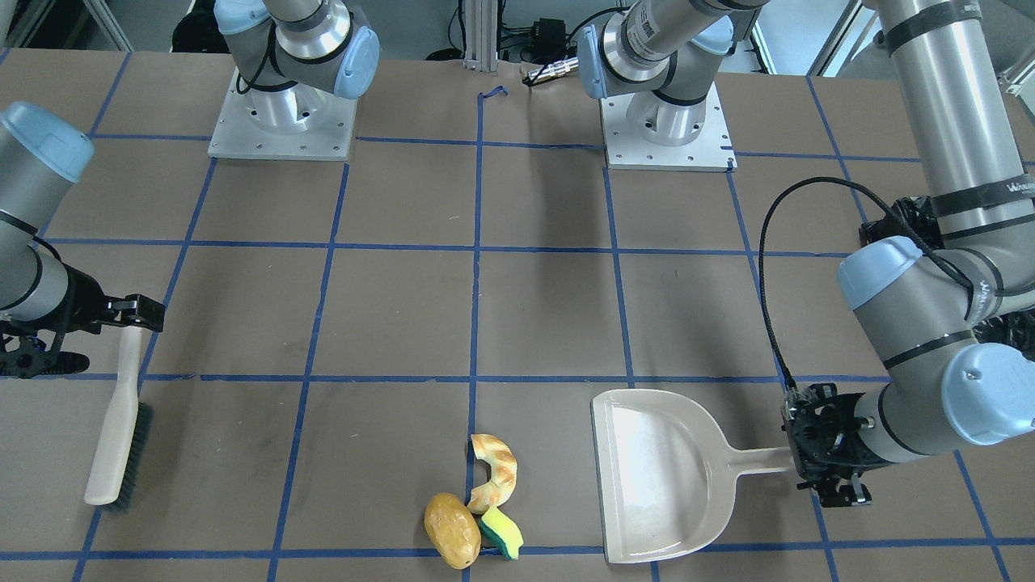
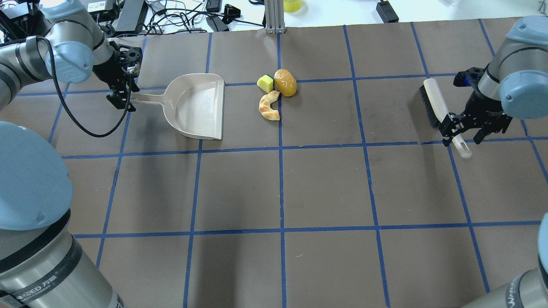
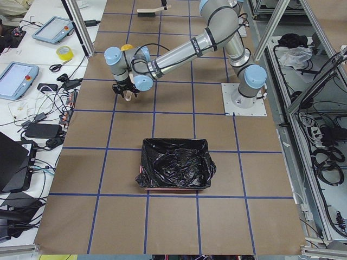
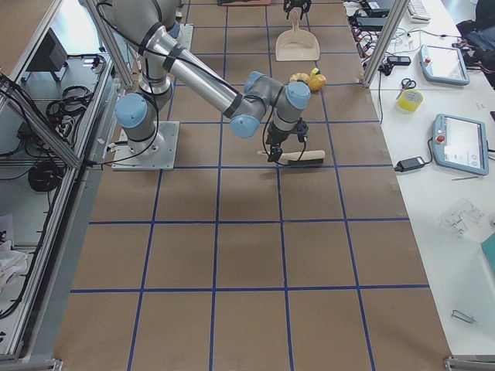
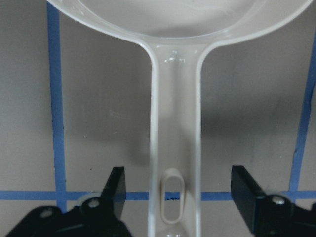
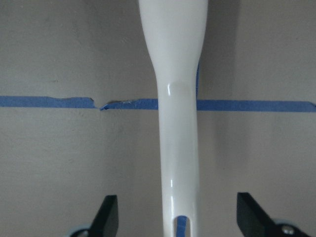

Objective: Sweep and dump trash into bin
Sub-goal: 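Lift the white brush with the right gripper and carry it toward the food items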

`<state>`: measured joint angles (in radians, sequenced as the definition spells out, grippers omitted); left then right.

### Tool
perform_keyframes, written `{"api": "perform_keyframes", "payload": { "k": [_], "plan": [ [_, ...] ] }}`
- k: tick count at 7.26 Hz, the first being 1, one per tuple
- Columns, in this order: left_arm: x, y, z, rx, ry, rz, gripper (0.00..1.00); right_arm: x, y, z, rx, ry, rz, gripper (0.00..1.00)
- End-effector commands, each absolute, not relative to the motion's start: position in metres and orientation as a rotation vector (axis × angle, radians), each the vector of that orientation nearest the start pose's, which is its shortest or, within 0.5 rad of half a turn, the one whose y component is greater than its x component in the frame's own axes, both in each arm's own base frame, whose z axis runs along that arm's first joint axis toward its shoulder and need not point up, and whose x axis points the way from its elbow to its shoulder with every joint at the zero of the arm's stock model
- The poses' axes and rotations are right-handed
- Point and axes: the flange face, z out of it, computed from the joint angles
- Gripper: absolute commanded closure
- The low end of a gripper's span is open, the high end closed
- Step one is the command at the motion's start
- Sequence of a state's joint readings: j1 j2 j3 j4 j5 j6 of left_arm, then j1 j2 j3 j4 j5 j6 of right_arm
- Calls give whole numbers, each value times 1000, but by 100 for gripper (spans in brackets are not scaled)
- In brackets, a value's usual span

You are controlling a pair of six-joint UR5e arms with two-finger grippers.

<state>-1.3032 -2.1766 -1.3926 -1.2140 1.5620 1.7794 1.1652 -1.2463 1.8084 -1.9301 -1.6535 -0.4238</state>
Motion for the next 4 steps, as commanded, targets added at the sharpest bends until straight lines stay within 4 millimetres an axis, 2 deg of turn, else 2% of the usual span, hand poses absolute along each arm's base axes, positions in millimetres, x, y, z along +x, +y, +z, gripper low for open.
{"api": "perform_keyframes", "payload": {
  "k": [1, 4],
  "plan": [
    [51, -704, 242, 2190, 2332, 42, 61, -100, -550, 234, -35, 3111, 359, 34],
    [51, -705, 242, 2187, 2329, 44, 75, -101, -550, 235, -34, 3125, 371, 59]
  ]
}}
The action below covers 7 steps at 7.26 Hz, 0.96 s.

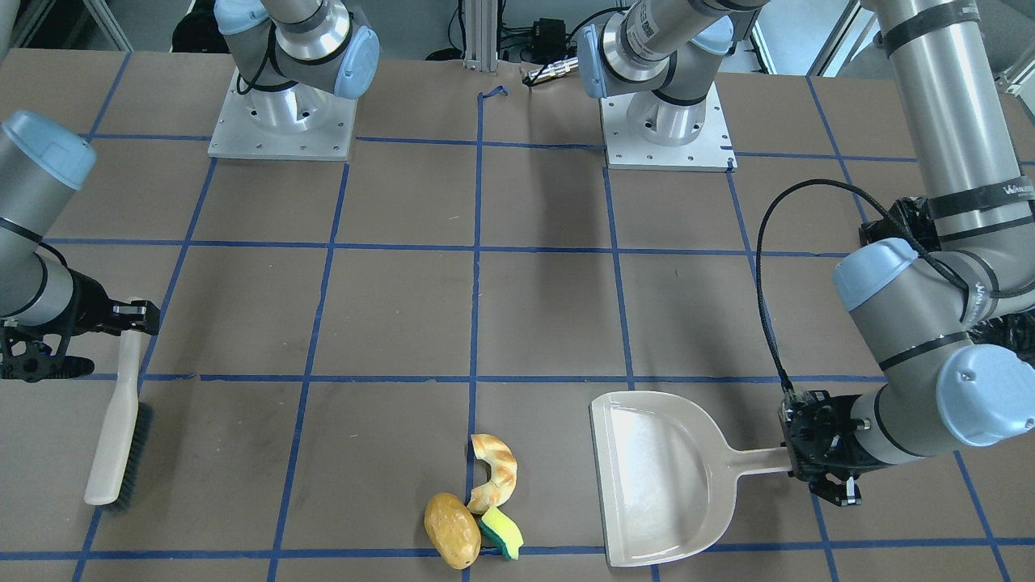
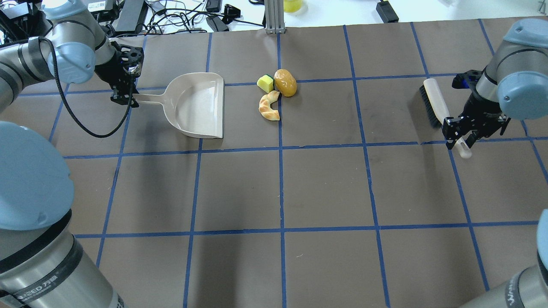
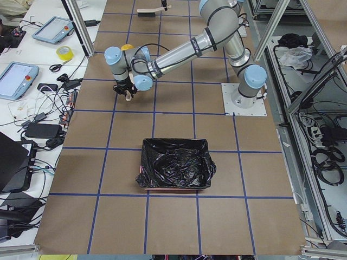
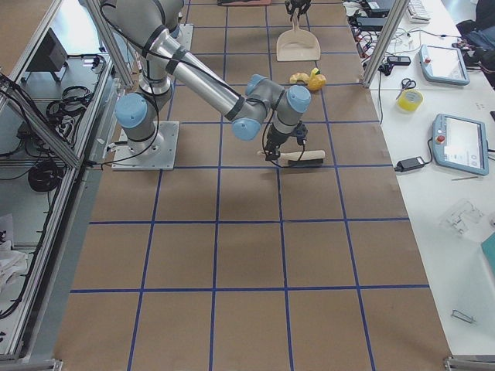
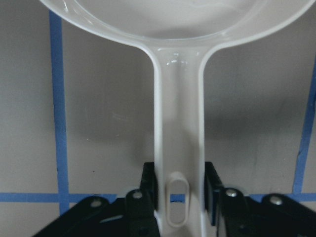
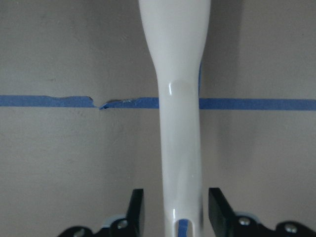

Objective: Sweep and dump trash into bin
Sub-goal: 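Lift the white brush with the right gripper and carry it toward the food items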

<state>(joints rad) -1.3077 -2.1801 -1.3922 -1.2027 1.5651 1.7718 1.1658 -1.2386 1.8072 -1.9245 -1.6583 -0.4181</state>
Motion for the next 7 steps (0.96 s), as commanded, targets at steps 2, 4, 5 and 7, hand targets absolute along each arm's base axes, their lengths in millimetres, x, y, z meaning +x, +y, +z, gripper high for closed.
{"api": "perform_keyframes", "payload": {
  "k": [2, 4, 5, 7],
  "plan": [
    [46, -706, 242, 2189, 2313, 51, 85, -102, -550, 240, -31, 3133, 364, 74],
    [48, -710, 244, 2130, 2331, 40, 85, -102, -550, 243, -32, 3135, 363, 87],
    [47, -709, 242, 2101, 2345, 69, 85, -100, -551, 247, -36, 3140, 352, 91],
    [29, -711, 246, 2033, 2339, 138, 85, -77, -564, 273, -88, 3202, 309, 93]
  ]
}}
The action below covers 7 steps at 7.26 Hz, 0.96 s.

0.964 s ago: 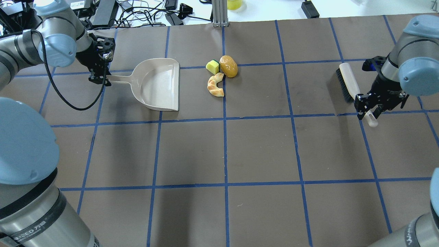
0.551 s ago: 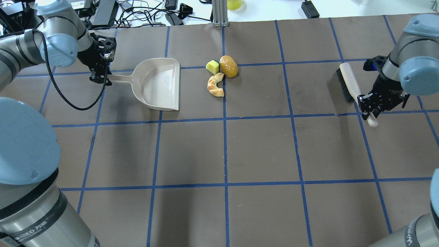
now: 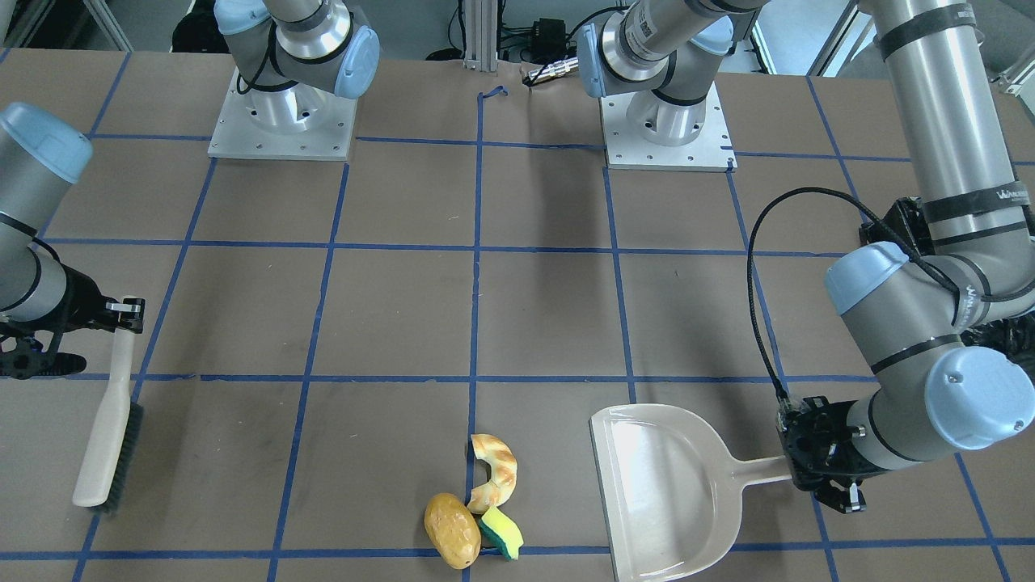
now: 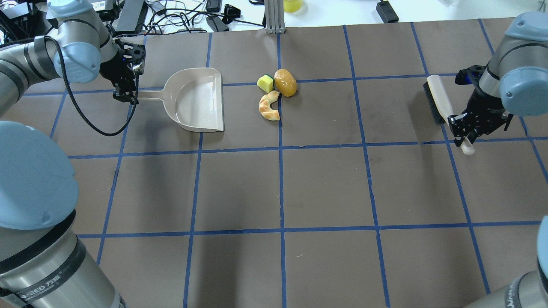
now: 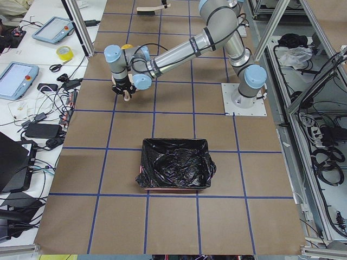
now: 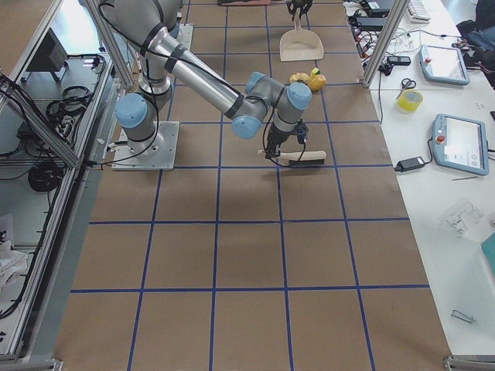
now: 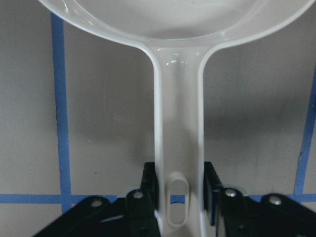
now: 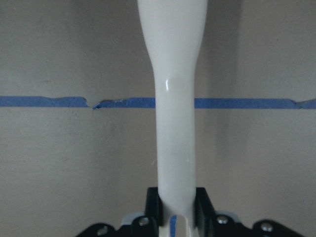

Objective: Sweep and dump trash into bin
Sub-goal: 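Lift the white brush with the right gripper and carry it toward the food items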

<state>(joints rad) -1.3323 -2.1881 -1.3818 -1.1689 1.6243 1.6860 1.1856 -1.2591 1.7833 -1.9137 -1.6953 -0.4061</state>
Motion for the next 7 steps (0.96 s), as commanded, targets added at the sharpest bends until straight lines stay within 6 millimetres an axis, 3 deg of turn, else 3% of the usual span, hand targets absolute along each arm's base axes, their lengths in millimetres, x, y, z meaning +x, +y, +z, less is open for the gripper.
{"api": "perform_keyframes", "payload": {
  "k": [1, 3, 4, 5, 7],
  "plan": [
    [20, -711, 245, 2044, 2320, 152, 85, -36, -574, 299, -195, 3197, 353, 93],
    [20, -712, 245, 2045, 2318, 151, 85, 67, -590, 328, -136, 3220, 366, 93],
    [20, -712, 244, 2047, 2316, 154, 85, 114, -592, 318, -95, 3241, 359, 94],
    [20, -713, 243, 2049, 2318, 154, 85, 144, -605, 311, -61, 3261, 338, 94],
    [19, -713, 241, 2049, 2321, 153, 85, 180, -663, 286, -105, 3273, 340, 94]
  ]
}}
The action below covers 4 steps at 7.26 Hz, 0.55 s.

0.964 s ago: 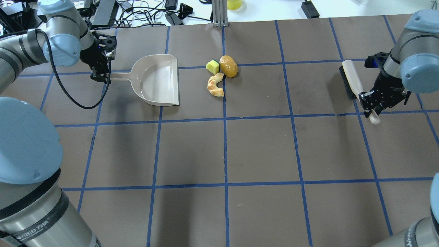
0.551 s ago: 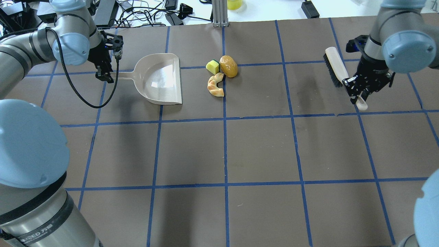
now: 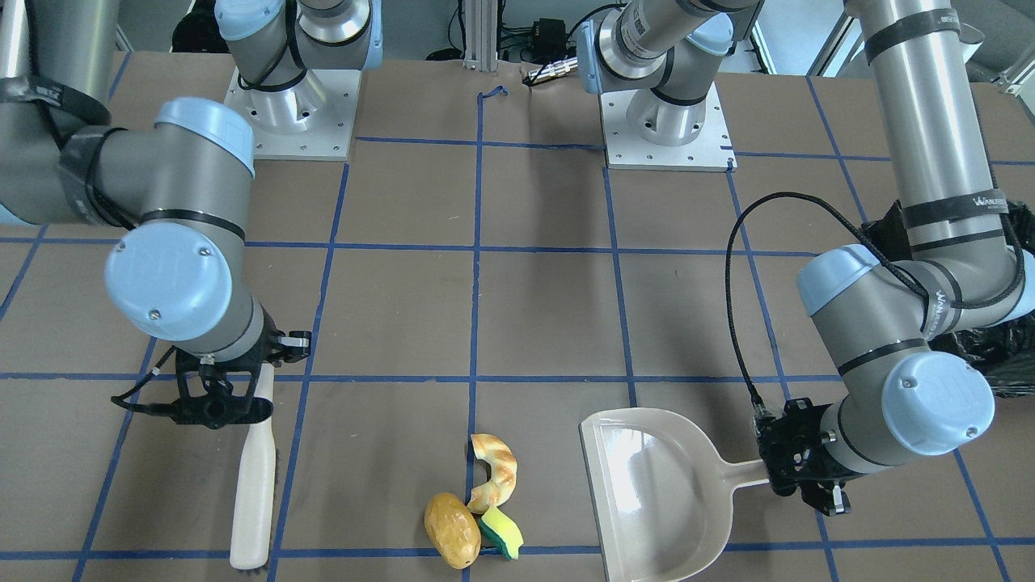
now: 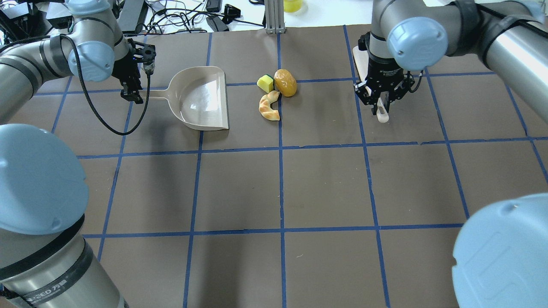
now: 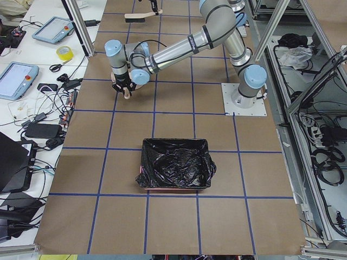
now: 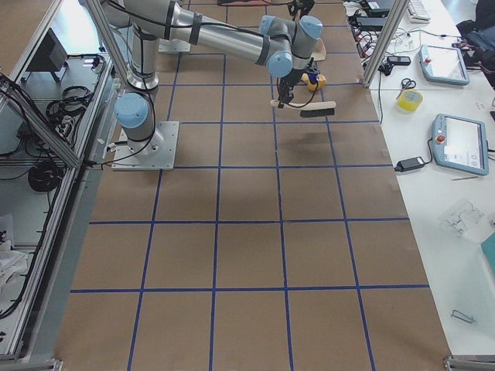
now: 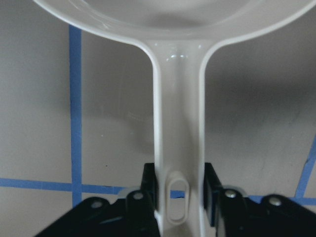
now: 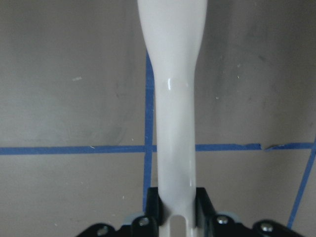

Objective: Sweep and dump trash into bin
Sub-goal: 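Lift the white brush with the right gripper and carry it toward the food items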

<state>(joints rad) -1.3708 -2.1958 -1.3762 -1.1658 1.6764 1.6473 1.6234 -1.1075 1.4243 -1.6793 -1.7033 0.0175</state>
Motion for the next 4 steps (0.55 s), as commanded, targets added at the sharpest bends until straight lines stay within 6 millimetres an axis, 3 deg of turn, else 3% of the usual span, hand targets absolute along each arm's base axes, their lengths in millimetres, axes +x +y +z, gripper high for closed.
{"api": "perform_keyframes", "payload": {
  "k": [1, 4],
  "plan": [
    [18, -714, 241, 2049, 2322, 148, 85, 196, -676, 279, -139, 3265, 390, 94],
    [17, -713, 239, 2053, 2322, 149, 85, 285, -663, 256, -285, 3262, 416, 94]
  ]
}}
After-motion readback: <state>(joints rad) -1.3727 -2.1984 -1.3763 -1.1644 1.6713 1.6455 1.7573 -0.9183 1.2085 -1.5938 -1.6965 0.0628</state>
